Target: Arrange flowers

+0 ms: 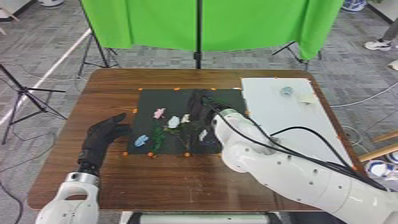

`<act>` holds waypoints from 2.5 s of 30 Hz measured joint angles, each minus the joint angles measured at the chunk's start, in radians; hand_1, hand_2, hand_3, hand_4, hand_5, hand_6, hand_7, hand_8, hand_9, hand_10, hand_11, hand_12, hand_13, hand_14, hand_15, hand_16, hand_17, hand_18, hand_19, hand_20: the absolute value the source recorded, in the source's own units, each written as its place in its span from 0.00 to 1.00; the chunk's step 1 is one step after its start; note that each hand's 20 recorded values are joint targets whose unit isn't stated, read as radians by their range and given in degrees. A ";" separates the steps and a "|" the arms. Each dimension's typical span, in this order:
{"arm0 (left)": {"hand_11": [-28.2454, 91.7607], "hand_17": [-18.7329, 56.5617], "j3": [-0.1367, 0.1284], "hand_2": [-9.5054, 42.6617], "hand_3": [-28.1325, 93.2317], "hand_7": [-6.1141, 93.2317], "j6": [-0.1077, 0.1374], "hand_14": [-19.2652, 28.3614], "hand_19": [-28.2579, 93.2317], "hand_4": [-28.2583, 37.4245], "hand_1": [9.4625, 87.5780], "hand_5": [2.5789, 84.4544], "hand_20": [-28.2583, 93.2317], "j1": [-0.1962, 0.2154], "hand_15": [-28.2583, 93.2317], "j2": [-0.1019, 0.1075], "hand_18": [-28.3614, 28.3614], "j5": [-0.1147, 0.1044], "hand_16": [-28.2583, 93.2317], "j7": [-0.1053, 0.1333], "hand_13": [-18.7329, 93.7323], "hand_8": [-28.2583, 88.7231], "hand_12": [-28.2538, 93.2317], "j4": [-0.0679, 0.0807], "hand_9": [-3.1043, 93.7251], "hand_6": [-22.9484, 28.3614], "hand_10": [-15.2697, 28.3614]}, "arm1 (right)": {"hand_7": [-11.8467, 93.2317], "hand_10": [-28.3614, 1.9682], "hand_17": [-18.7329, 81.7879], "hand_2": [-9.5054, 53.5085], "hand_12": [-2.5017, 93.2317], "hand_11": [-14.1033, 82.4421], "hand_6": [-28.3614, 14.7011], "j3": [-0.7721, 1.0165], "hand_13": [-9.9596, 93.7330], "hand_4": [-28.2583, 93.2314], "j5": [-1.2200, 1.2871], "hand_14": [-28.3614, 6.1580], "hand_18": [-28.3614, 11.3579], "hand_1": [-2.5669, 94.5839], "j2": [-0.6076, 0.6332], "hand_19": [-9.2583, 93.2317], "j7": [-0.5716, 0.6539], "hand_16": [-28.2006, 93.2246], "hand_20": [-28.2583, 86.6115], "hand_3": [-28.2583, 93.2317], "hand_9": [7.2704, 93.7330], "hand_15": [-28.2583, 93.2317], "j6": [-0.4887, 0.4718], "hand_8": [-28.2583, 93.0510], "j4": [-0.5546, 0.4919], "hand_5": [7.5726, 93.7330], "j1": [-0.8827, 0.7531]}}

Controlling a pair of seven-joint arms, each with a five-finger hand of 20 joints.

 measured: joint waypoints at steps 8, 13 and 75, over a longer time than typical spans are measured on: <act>0.42 0.39 -0.001 0.38 0.71 0.12 -0.003 0.85 0.47 0.07 0.24 0.57 0.35 0.000 0.45 -0.001 0.81 0.001 0.19 -0.001 0.56 0.20 0.32 0.000 0.57 0.64 0.76 | 0.28 0.55 0.81 0.00 0.26 0.24 0.71 0.021 1.00 0.07 0.033 0.81 0.37 0.63 0.001 1.00 -0.002 0.49 0.72 0.72 0.80 0.71 -0.054 0.25 -0.001 0.71 -0.003; 0.42 0.39 -0.002 0.39 0.71 0.12 -0.004 0.85 0.47 0.07 0.24 0.57 0.35 0.000 0.45 -0.002 0.82 0.001 0.19 -0.001 0.56 0.20 0.32 0.000 0.57 0.64 0.76 | 0.28 0.53 0.81 0.00 0.21 0.26 0.72 0.029 1.00 0.07 0.043 0.81 0.37 0.60 0.002 1.00 -0.001 0.49 0.72 0.75 0.77 0.71 -0.088 0.23 -0.001 0.69 -0.003; 0.42 0.39 -0.013 0.39 0.71 0.12 0.014 0.85 0.47 0.07 0.25 0.57 0.35 0.024 0.45 -0.006 0.81 0.000 0.19 0.009 0.57 0.20 0.32 -0.013 0.57 0.64 0.76 | 0.24 0.30 0.76 0.00 0.14 0.20 0.74 0.566 0.93 0.04 -0.133 0.74 0.26 0.47 0.187 1.00 0.252 0.45 0.72 0.77 0.48 0.76 -0.602 0.16 0.269 0.37 -0.118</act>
